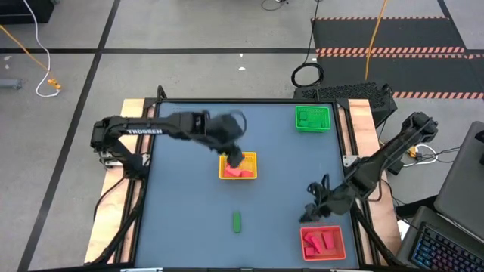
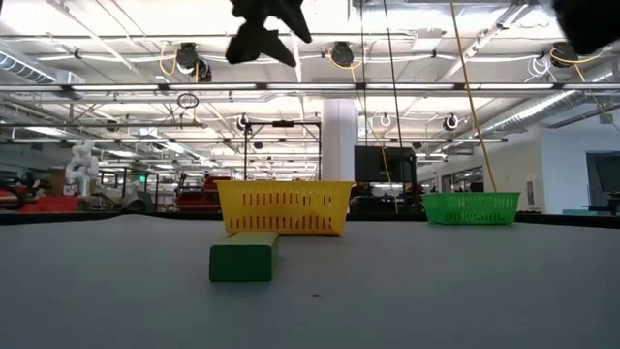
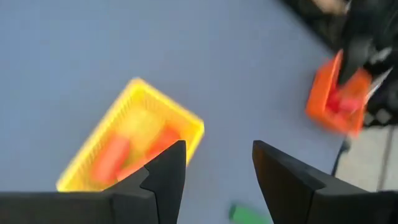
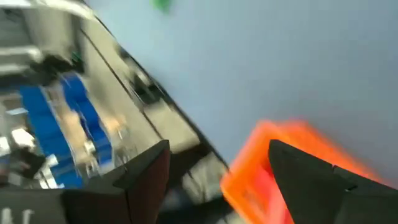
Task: Sort & place blocks by color
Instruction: Put the green block into the green basket
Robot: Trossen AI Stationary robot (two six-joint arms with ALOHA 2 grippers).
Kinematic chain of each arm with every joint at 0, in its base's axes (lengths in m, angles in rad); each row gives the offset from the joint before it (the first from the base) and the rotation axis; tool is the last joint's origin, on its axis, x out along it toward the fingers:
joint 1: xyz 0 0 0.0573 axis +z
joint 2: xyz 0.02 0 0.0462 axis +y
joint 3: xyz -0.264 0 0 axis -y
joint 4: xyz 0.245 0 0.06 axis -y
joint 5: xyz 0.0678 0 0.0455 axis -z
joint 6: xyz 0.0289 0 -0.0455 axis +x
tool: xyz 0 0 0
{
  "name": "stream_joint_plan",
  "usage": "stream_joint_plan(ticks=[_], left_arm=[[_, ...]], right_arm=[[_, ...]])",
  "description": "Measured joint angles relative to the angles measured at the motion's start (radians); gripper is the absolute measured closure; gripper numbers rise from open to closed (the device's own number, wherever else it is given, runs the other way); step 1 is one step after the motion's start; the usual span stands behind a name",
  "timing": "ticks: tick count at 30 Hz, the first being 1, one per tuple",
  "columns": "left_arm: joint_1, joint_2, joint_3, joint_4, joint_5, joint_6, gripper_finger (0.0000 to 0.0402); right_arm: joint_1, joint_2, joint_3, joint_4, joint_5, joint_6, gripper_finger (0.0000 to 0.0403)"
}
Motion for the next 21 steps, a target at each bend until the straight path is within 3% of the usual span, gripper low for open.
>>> stream_joint_plan(ticks=[4, 12, 21], left_arm=[[-0.113, 0.039, 0.0, -0.1, -0.067, -0.087, 0.0215], [-0.291, 0.114, 0.0, -0.013, -0.081, -0.449, 0.0215], [-0.433, 0.177, -0.001, 0.092, -0.079, -0.938, 0.0215]], right_arm=[[-0.075, -0.055, 0.0, -0.001, 0.075, -0.192, 0.0138], [-0.216, -0.142, 0.0, 0.066, 0.018, -0.494, 0.0138], [-0.296, -0.164, 0.0, 0.254, 0.06, -0.627, 0.0138]])
